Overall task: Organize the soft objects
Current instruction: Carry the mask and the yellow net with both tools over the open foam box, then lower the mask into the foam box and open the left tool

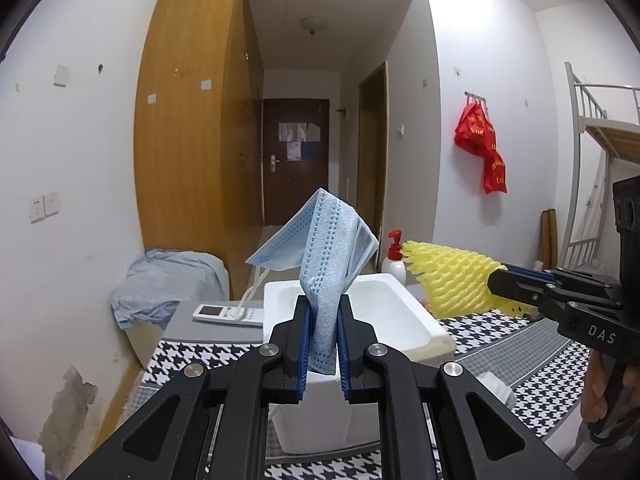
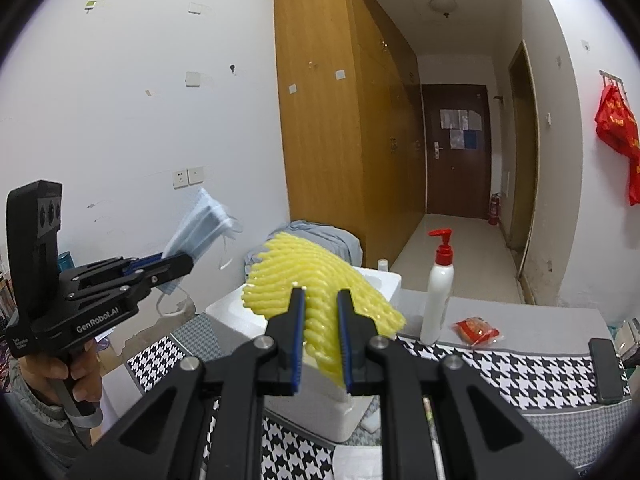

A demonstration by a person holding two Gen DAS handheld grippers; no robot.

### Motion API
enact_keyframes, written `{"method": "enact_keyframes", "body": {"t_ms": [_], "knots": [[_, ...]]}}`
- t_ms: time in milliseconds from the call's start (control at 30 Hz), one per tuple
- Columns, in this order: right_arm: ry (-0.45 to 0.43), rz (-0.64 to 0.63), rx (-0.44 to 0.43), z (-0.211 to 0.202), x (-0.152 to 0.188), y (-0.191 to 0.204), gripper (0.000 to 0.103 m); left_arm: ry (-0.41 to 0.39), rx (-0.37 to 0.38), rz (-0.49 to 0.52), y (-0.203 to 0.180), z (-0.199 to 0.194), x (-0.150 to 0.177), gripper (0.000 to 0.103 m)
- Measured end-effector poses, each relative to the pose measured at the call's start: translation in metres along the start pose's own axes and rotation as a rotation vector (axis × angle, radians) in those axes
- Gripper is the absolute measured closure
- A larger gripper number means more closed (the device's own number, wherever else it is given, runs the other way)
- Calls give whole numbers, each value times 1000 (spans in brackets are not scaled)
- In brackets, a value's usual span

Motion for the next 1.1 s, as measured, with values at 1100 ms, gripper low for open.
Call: {"method": "enact_keyframes", "body": {"t_ms": [1100], "knots": [[53,55,60,28,-1,-32,84,183,32,8,-3,98,8,61]]}}
Point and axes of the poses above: each gripper's, at about its wrist camera, not at the fingertips, and z roughly the way its jaws point, y to its left, x to its underside, the point moved 7 cm from there along z, roughly the way its jaws point, and after that the axes turned 3 degrees about y, right-handed, at the moved point
